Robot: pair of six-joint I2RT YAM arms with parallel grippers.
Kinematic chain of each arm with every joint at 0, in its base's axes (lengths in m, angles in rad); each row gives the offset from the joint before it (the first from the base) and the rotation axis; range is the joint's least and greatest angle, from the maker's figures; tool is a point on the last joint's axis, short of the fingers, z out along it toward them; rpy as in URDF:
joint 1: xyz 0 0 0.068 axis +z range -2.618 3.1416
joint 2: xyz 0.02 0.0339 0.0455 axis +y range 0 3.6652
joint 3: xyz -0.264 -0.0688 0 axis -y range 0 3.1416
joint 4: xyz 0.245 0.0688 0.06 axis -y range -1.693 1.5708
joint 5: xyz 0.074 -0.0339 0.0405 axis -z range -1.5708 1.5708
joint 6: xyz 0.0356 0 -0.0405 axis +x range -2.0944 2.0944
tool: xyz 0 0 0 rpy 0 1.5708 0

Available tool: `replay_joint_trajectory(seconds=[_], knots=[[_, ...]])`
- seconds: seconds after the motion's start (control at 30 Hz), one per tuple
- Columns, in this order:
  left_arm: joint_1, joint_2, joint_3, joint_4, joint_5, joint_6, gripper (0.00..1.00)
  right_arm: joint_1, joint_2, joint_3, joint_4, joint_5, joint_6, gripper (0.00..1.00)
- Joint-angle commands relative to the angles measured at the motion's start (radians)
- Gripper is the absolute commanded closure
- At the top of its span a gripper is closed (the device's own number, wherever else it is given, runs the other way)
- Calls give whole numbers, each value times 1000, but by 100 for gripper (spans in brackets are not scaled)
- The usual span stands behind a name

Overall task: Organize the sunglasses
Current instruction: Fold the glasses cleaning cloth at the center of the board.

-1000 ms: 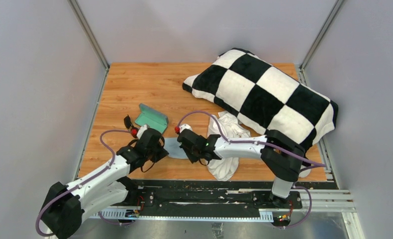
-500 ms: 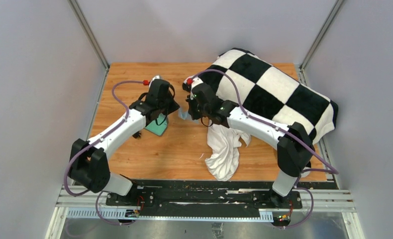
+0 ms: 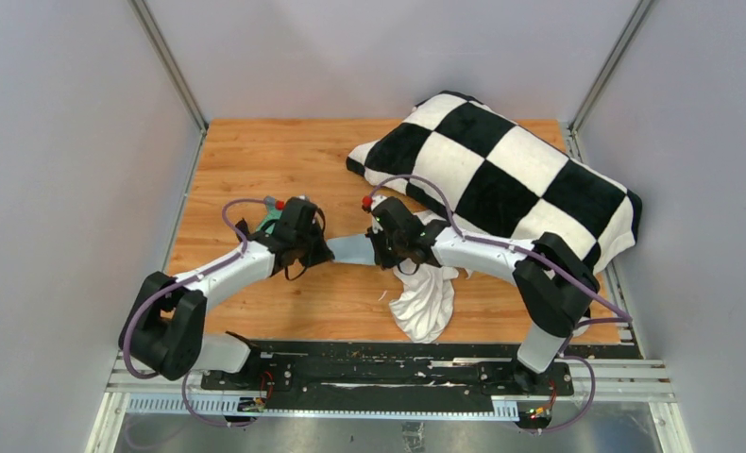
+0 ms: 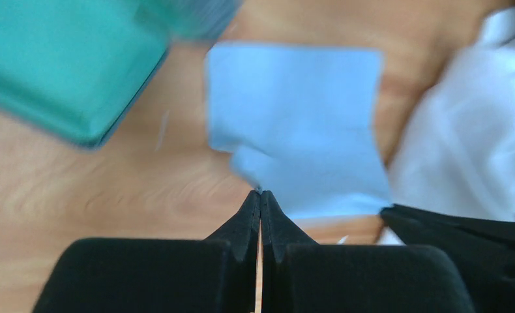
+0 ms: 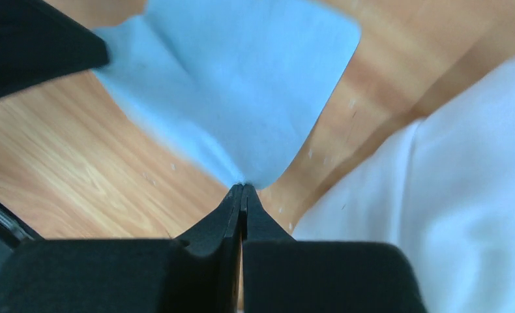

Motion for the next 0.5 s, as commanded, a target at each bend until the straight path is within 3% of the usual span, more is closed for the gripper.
replay_joint_trajectory(seconds=[0.0,0.17,0.47], knots=[[-18,-96,-139,55,39,-47,100,53,-37,-102,-12,-71,24,100],[-98,-194,-205,-23,-27,-67,100,121,-60,-159,-25,-80,55,100],[-115,-318,-342,-54,-26,-134,100,177,-44,-209,-29,-98,106,100]])
